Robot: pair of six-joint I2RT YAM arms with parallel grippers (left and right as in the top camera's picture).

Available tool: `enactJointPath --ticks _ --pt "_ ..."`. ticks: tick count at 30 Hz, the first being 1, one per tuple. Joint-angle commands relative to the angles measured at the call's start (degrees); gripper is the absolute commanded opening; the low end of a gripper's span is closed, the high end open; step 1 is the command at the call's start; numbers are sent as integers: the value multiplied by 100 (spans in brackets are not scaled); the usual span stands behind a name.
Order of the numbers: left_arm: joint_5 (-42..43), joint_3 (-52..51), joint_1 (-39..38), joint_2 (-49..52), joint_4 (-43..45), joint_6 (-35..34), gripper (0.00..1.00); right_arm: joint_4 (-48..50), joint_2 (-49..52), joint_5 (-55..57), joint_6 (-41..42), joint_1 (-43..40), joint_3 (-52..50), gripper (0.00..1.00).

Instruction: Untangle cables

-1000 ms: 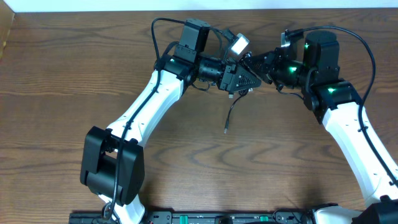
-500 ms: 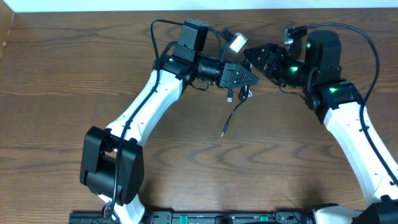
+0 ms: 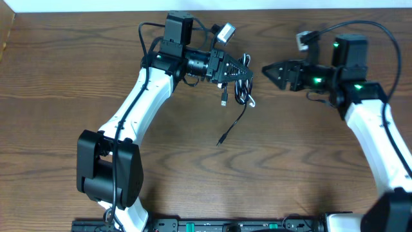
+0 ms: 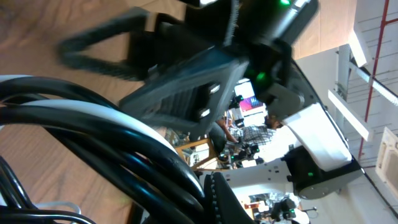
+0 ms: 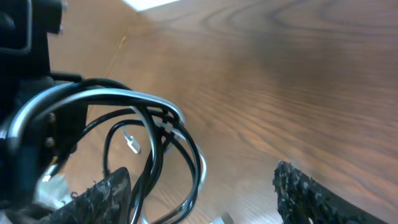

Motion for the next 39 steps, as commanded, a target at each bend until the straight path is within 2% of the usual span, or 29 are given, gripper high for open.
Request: enactJointPath --ticks 1,9,16,20,22,24,25,28,35,39 --pt "249 4 -4 -179 55 -223 7 164 426 -673 -442 243 52 68" --pt "249 4 -4 -179 98 -225 7 177 909 -520 -367 398 52 53" --pt "57 4 -4 -179 96 -223 7 271 1228 -387 -234 664 52 49" --pt "2 4 -4 -179 98 -223 7 645 1248 -319 262 763 52 46" --pt "-138 4 -4 -179 98 -223 8 872 1248 68 658 868 52 34" --pt "-273 4 13 -179 98 -221 7 763 1248 608 909 901 52 11" --pt "-387 4 63 -179 98 -219 8 673 1244 855 988 855 52 2" --pt "-632 4 267 -179 92 -68 7 361 1130 1167 1073 581 52 1" --pt "-728 4 960 -179 -221 85 7 -1753 385 3716 1672 -474 52 1" --pt "-730 4 1029 -179 -389 212 7 -2406 332 4380 1720 -647 52 1"
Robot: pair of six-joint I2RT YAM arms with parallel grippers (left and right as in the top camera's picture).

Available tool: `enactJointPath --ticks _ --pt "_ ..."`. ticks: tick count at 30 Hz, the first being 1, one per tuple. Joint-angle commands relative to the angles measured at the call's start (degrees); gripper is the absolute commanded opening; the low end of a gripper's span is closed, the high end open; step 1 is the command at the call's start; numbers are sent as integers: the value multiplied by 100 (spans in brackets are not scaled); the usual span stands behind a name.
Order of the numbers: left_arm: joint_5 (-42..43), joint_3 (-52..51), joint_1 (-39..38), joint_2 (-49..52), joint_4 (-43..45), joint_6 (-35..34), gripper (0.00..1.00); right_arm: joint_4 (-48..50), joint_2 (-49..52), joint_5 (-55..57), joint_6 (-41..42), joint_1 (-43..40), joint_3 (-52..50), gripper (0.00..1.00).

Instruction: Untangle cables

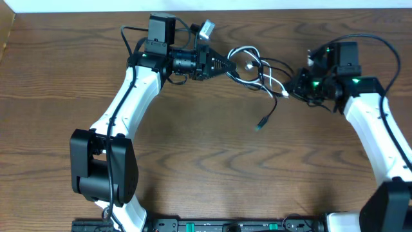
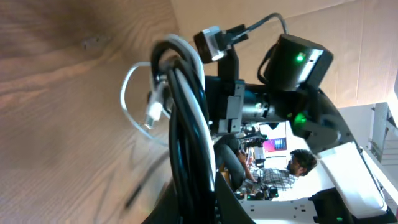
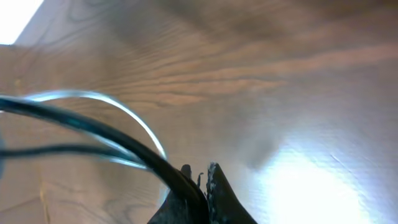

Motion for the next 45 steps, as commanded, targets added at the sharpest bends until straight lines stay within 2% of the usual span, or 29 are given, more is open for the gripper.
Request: enactJointPath --ticks 1,6,9,11,12,13,14,15,18,21,23,26,33,37,41,45 --pt "205 140 463 -179 35 199 7 -533 155 2332 212 -463 -153 1" --pt "203 140 463 -179 35 199 7 -1285 155 3436 455 -461 -153 1" --pt "208 140 450 -179 33 197 8 -1316 155 3226 415 -459 -153 1" --pt "208 140 446 -179 31 197 7 -1185 155 2767 79 -459 -153 1" --pt "208 140 446 -179 13 197 7 -1045 155 2243 -326 -459 -153 11" --pt "225 140 446 -179 13 197 7 -890 153 1720 -828 -459 -153 25" --pt "229 140 446 -179 11 197 7 -752 153 1296 -1213 -459 -153 34" --pt "271 140 435 -179 13 197 7 -540 153 710 -1648 -459 -151 48" --pt "640 140 315 -179 15 192 7 20 142 -391 -2046 -459 -144 67" --pt "1143 140 133 -179 15 173 7 603 144 -1377 -2044 -446 -146 69" --pt "1187 140 -74 -179 33 22 7 1217 144 -2028 -2004 -334 -146 70" --pt "1189 140 -273 -179 39 20 7 1687 155 -2162 -1906 -184 -146 76" --pt "1187 140 -391 -179 39 -323 7 1875 439 -2651 -2144 -131 -146 79" --pt "1189 140 -391 -179 66 -885 7 2074 885 -3333 -2347 -111 -146 76" --pt "1187 140 -391 -179 61 -929 7 2343 1252 -4210 -2802 94 -146 73" --pt "1187 140 -389 -179 61 -970 7 2328 1384 -4260 -2924 214 -146 72"
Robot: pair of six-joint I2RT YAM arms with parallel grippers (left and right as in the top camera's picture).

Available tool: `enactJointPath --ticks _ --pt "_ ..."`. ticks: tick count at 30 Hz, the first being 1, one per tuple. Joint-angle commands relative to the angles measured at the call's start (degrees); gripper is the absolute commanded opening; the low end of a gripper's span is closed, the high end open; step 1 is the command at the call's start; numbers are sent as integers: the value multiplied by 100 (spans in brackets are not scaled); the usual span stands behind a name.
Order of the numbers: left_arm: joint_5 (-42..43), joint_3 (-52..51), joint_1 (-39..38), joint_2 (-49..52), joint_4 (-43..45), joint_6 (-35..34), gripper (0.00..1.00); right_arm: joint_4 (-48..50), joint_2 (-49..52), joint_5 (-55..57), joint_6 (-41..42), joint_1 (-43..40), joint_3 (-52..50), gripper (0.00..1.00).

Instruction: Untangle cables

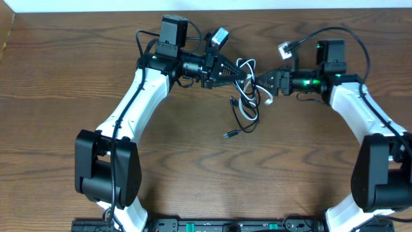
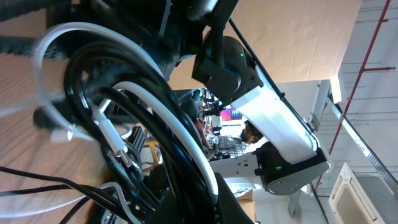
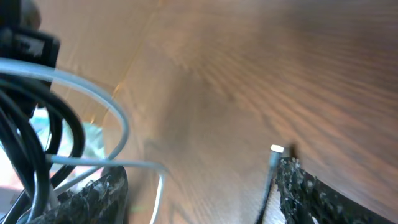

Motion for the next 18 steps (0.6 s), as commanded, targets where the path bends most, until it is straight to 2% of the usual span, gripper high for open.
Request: enactJointPath --ticks 1,4,6,9,10,11,12,16,18 --pt "190 142 7 -164 24 -116 8 33 81 -468 -332 129 -2 72" --pt "190 142 7 -164 42 -151 7 170 81 -468 -326 293 -2 70" --pt "188 142 7 -164 46 -153 8 232 81 -431 -326 398 -2 64" --pt "188 142 7 -164 46 -155 8 396 81 223 35 522 -2 32" --pt "175 142 7 -164 46 -170 7 448 81 785 485 562 -2 18" --pt "131 142 9 -164 59 -229 7 461 81 1064 706 592 -2 12" --pt "105 142 9 -164 72 -245 7 463 81 1478 988 629 -2 1" --pt "109 142 37 -164 223 -243 7 -79 81 2918 1998 387 -2 1" --pt "111 142 76 -164 262 -243 7 -538 81 3593 2159 160 -2 1"
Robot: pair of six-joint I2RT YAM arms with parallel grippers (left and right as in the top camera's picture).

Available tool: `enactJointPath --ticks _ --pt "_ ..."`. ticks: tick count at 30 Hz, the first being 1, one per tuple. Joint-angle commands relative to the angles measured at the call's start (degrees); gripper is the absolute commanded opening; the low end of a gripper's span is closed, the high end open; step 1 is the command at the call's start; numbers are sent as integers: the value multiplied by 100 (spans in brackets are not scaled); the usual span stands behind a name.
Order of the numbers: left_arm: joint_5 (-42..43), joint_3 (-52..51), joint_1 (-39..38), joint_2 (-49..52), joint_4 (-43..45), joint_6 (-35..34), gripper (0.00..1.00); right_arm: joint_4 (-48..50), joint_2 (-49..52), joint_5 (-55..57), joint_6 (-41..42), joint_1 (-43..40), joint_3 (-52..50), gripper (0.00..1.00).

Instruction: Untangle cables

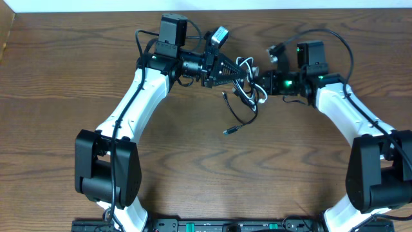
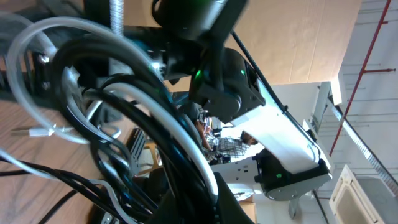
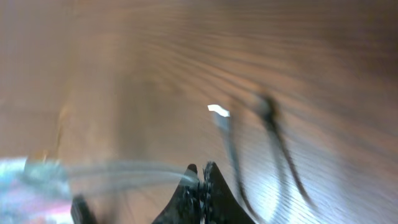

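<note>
A tangle of black and white cables (image 1: 244, 80) hangs between the two arms above the table's far middle. My left gripper (image 1: 239, 73) is shut on the bundle, whose thick black and white loops (image 2: 143, 124) fill the left wrist view. My right gripper (image 1: 259, 82) has come in from the right and is shut on a white cable (image 3: 143, 174), its fingertips pressed together. A black cable end with a plug (image 1: 228, 132) dangles down to the table.
The brown wooden table (image 1: 206, 174) spreads under both arms. The white wall edge runs along the far side. Each arm's own black cable loops near its wrist camera (image 1: 222, 33).
My right gripper was open just right of the tangle; now it sits closer in and is shut on a white cable. The left gripper still holds the bundle in much the same place.
First my left gripper held the bundle while the right stood open, apart to the right. Then the right was shut on a black cable, the tangle stretched between the arms. Later the right was open beside the bundle, and now it grips a white strand.
</note>
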Motion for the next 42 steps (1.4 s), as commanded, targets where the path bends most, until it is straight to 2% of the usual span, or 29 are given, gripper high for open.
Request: enactJointPath --ticks 1,3,5,9,11,14,15,17,18,19,23,27,32,38,42 --pt "138 142 114 -164 63 -55 7 -599 48 1825 778 -444 0 1" --pt "136 142 162 -164 63 -55 8 -1115 48 2516 881 -643 -2 1" --pt "136 142 186 -164 66 -50 7 -1421 48 2756 879 -763 -2 1" --pt "138 142 201 -164 286 -50 7 -1716 48 2680 540 -922 0 1" --pt "138 142 203 -164 426 4 8 -1650 33 2124 15 -944 2 4" --pt "142 142 203 -164 470 632 7 -1565 -186 654 -1082 -944 63 19" --pt "160 142 201 -164 470 892 8 -1587 -260 358 -1290 -944 98 28" --pt "219 142 201 -164 468 1631 7 -1585 -623 -459 -1799 -942 175 60" --pt "219 142 201 -164 468 1801 7 -1580 -750 -560 -1836 -938 190 63" --pt "219 142 201 -164 468 2175 7 -1537 -1104 -623 -1845 -931 199 71" --pt "219 142 201 -164 468 2721 7 -1451 -2026 -616 -1843 -927 199 75" --pt "221 142 184 -164 444 3176 7 -1451 -2535 -616 -1641 -892 199 76" --pt "223 142 131 -164 437 3217 7 -1388 -2483 -466 -1423 -378 197 61" --pt "221 142 138 -166 46 3213 7 -1351 -2361 483 -1091 254 197 55" --pt "219 142 210 -166 -529 3101 8 -1331 -2247 1045 -1029 544 197 48"
